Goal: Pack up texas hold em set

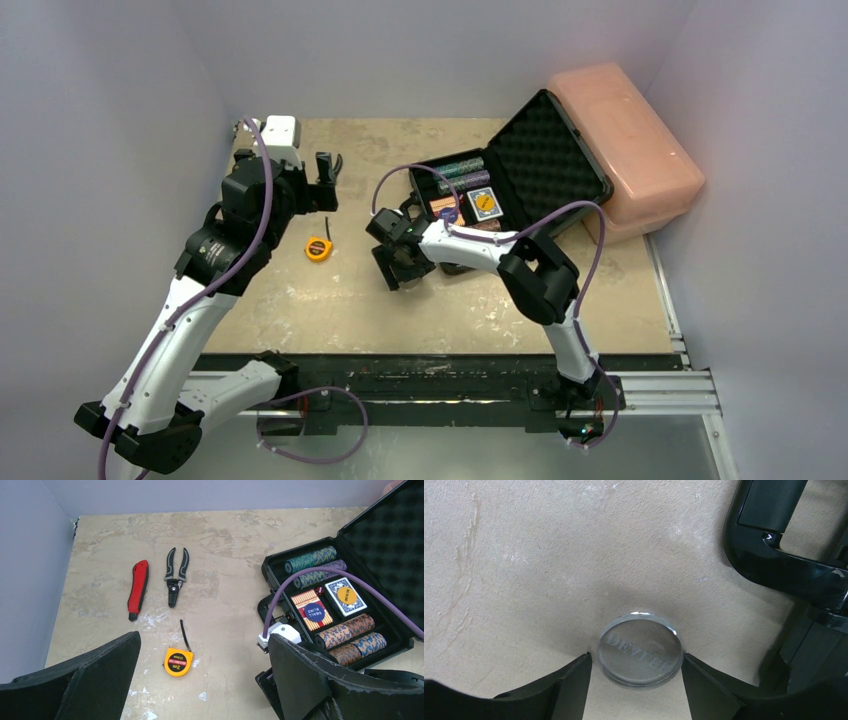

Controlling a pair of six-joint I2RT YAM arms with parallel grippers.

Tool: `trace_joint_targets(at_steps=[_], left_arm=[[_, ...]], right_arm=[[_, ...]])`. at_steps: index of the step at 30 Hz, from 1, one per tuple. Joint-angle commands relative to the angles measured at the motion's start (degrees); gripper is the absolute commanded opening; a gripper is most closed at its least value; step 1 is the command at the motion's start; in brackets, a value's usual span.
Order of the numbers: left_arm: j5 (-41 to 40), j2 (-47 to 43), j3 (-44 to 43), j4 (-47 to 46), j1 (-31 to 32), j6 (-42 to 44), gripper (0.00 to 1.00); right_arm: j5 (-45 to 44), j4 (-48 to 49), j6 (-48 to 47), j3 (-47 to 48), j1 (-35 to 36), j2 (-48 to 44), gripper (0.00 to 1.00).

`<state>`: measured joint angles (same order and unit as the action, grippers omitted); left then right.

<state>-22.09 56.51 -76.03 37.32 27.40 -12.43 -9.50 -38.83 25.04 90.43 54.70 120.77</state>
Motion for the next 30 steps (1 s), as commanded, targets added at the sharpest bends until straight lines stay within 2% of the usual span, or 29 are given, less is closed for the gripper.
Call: trace_joint_targets(at_steps=[1,5,11,25,30], left_arm=[[0.6,-0.8,0.0,-2.5,-0.2,0.4,1.00],[0.8,-0.7,0.0,-2.5,-0.2,0.5,1.00],[0.8,-0.7,-0.1,-2.5,-0.2,0.4,1.00],[0.3,-1.2,0.0,-2.5,-0.2,0.6,1.00],[0.2,-1.2,0.1,-2.6,-0.2,0.6,1.00]], right_arm=[[-0.6,-0.3,0.5,1.4,0.2,2.0,0.65],[-0.9,-0.4,0.5,1.3,0.2,2.0,0.58],[-1.1,-0.6,0.5,1.4,0.2,1.7,0.55],[7.1,0.8,0.2,7.9,0.2,-5.9,0.54],[7.4,0.8,0.0,10.2,0.2,-7.4,0.53]])
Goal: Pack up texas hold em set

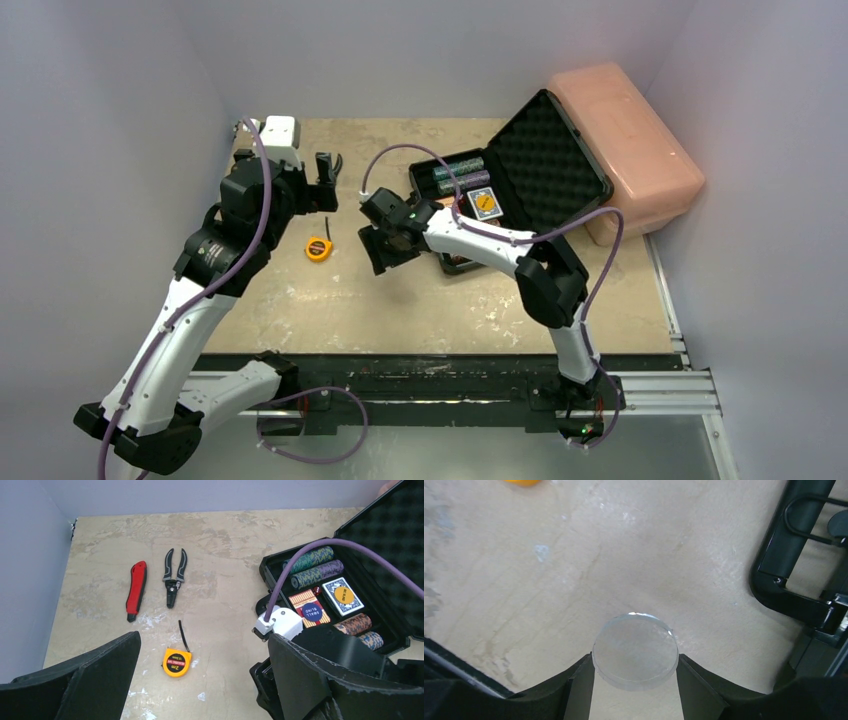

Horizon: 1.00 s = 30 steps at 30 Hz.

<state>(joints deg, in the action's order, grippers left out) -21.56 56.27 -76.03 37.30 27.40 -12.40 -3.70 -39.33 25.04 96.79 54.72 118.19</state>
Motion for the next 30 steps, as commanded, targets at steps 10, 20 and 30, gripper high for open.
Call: trace_joint_targets(at_steps=[10,20,30], left_arm=[[-0.3,-0.3,0.3,-2.5,-0.2,0.4,1.00],[-0.2,0.1,0.3,-2.6,-0.2,0.5,1.00],[0.1,0.4,0.3,-2.6,-0.2,0.4,1.00]], right_arm=[[-0.3,1.3,-1.0,6.9,-1.2,-6.4,0.53],[-4.5,-1.6,-3.5,12.3,-5.1,-5.3,0.53],[-10.8,-3.9,-6.2,16.6,-11.0,-2.9,0.53]])
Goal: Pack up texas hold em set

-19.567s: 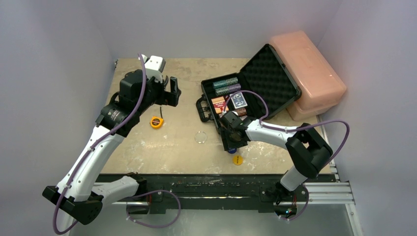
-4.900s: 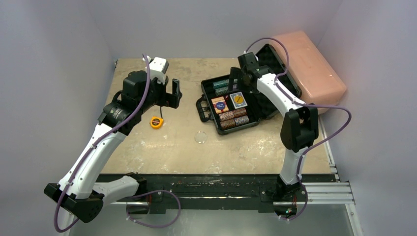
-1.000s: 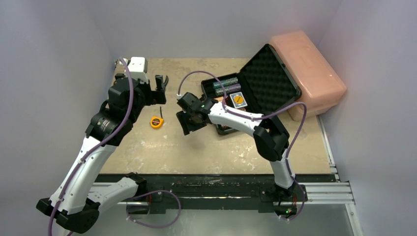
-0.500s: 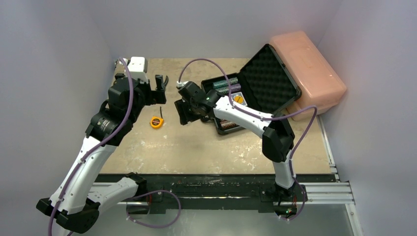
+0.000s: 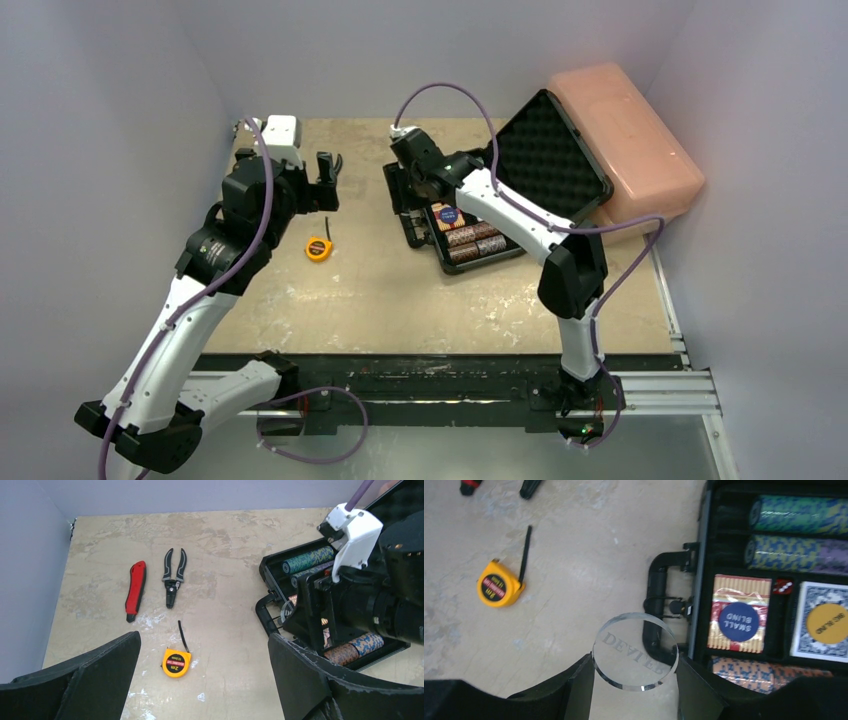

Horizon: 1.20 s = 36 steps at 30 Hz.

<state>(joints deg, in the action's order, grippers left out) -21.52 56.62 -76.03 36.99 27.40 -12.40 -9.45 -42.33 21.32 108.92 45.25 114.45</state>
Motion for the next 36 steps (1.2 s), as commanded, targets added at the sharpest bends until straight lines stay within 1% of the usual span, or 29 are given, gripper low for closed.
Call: trace_joint_targets(at_steps=[1,13,22,36], left_arm=[[0.1,0.0,0.3,-2.3,-0.2,0.4,1.00],[0.1,0.3,0.3,-2.2,-0.2,0.4,1.00],[0.2,0.4,0.3,-2.3,-0.2,0.6,1.00],[0.4,0.5,0.2,-2.3,-0.2,0.6,1.00]], right_arm=[[-6.1,-1.2,-2.8,5.4,-1.9,1.3,0.53],[-14.4,-4.1,-6.1,16.6,-5.8,10.0,0.53],[-18.8,-4.4,-8.2,22.2,-6.9,16.1,0.53],[-25.3,-2.2,-12.1,24.7,-7.2,21.5,0.53]])
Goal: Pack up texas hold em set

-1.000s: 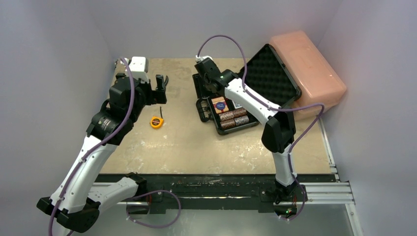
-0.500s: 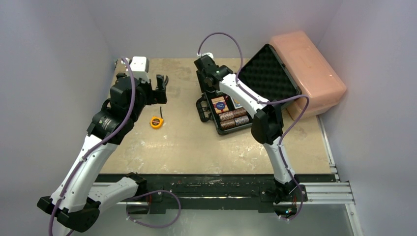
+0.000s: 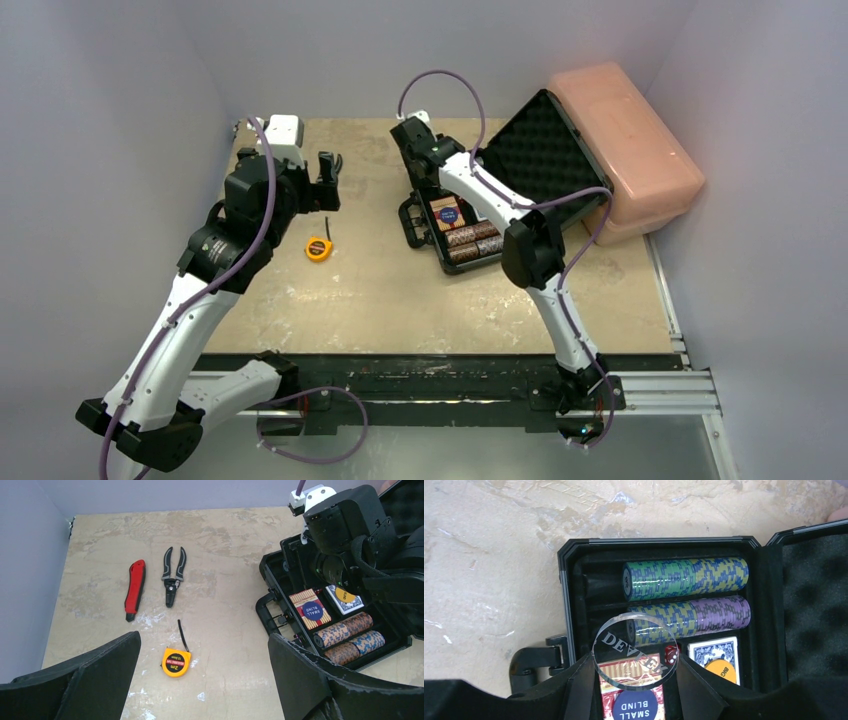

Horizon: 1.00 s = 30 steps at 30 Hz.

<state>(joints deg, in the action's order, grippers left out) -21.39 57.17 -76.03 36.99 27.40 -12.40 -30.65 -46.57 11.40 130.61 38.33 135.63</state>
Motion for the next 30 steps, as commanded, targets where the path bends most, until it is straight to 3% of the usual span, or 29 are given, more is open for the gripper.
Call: trace_joint_targets(at_steps=[1,30], left_arm=[[0.4,0.0,0.2,-2.2,-0.2,0.6,1.00],[0.9,0.3,0.0,-2.1,-0.2,0.6,1.00]], right_arm=[[-4.3,2.1,-2.5,3.2,-0.2,0.7,0.53],[-8.9,4.9,-8.3,5.3,0.0,7.7,0.59]])
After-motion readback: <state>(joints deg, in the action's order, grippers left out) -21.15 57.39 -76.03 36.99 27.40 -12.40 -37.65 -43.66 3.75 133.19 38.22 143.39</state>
